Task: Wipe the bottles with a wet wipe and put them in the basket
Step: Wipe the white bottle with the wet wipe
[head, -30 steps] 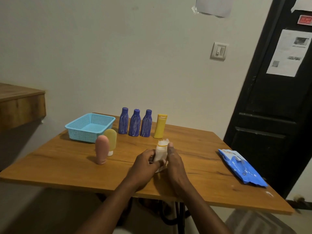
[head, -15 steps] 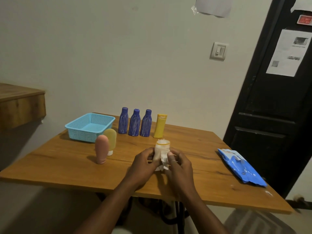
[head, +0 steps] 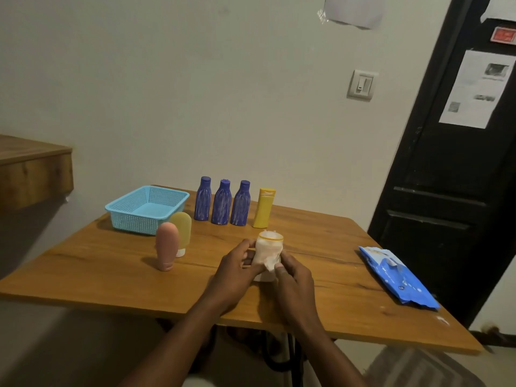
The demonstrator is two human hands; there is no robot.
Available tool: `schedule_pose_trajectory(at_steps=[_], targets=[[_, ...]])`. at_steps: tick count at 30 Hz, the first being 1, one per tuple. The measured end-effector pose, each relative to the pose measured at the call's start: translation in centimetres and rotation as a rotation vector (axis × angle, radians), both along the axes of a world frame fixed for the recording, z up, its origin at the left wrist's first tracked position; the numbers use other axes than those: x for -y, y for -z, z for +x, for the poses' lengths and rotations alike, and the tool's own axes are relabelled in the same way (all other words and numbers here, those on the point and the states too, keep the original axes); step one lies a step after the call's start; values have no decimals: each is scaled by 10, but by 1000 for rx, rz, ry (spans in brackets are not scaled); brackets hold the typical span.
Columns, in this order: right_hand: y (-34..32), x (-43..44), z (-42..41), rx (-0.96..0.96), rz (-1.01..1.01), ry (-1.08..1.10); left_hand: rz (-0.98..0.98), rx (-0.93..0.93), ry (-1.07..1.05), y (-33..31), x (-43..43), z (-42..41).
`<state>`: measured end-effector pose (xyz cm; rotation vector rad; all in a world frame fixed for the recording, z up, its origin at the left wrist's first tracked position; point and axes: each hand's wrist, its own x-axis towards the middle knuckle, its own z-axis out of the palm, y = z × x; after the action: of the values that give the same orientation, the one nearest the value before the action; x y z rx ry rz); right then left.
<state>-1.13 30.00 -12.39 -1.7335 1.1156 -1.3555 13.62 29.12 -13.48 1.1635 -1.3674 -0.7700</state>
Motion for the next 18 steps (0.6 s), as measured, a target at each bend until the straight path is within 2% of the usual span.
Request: schedule_pose_trajectory(at_steps=[2, 5, 8, 13, 18], targets=[[-5, 6, 2, 17, 1, 16, 10, -22, 35, 0, 0, 1], [-12, 10, 0, 100, 126, -27, 7, 27, 21, 1, 0, 1], [-7, 9, -4, 22, 176, -13, -6, 94, -46, 3, 1, 2], [8, 2, -6, -121, 67, 75, 4, 88, -62, 4, 1, 2], [5, -12, 3, -111, 31, 42, 54, -33, 58, 2, -2, -3]])
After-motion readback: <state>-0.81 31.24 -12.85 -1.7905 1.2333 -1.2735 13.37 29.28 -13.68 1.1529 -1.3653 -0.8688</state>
